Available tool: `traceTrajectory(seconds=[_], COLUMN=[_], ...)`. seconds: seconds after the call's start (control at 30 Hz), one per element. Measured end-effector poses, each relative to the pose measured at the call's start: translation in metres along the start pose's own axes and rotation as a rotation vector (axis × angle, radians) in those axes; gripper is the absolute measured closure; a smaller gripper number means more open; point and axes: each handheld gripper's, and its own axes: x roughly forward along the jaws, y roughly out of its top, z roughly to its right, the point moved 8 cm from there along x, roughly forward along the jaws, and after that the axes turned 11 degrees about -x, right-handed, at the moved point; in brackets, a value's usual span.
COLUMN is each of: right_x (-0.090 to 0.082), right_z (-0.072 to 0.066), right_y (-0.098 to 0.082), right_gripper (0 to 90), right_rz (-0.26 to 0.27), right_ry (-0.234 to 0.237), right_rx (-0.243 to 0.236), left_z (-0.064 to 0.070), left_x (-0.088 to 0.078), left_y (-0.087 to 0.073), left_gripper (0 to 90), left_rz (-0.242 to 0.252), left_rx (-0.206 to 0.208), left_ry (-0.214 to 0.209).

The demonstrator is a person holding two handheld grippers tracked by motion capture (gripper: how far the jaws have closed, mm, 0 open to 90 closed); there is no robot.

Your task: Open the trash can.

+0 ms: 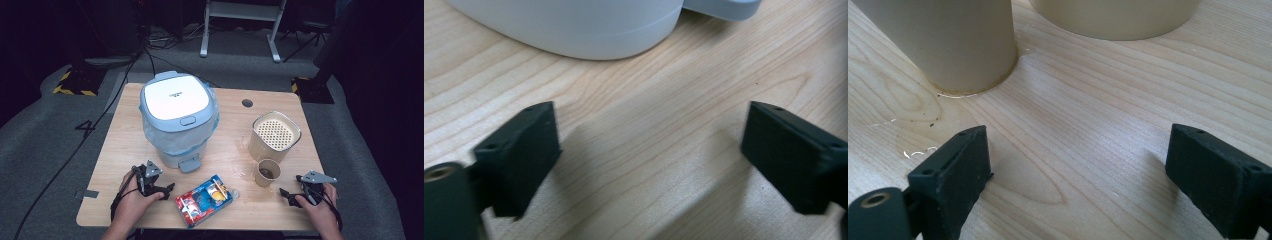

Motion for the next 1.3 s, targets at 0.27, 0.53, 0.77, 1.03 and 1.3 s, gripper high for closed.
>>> traceTrajectory(seconds=[0.27,0.53,0.77,1.03,1.3], right_x=[0.0,0.0,0.0,0.0,0.0], right_z=[0.0,0.0,0.0,0.0,0.0], right_y=[0.0,0.0,0.0,0.0,0.0], right_gripper=[10.8,10.8,10.8,10.8,10.8], right_rz=[0.0,0.0,0.0,0.001,0.001], right_ry=[0.0,0.001,0.002,0.005,0.005], right_rx=[0.0,-0.001,-0.001,-0.004,-0.004], left_z=[-0.003,0.005,0.01,0.009,0.013], left_x=[-0.009,-0.025,-0.044,-0.065,-0.083], left_y=[0.0,0.007,0.02,0.034,0.05], left_gripper=[36.7,52.3,63.1,84.9,90.0], left_rz=[-0.029,-0.021,0.002,0.027,0.073], left_rx=[0.016,0.023,0.029,0.054,0.072], left_ry=[0.004,-0.082,-0.128,-0.165,-0.226])
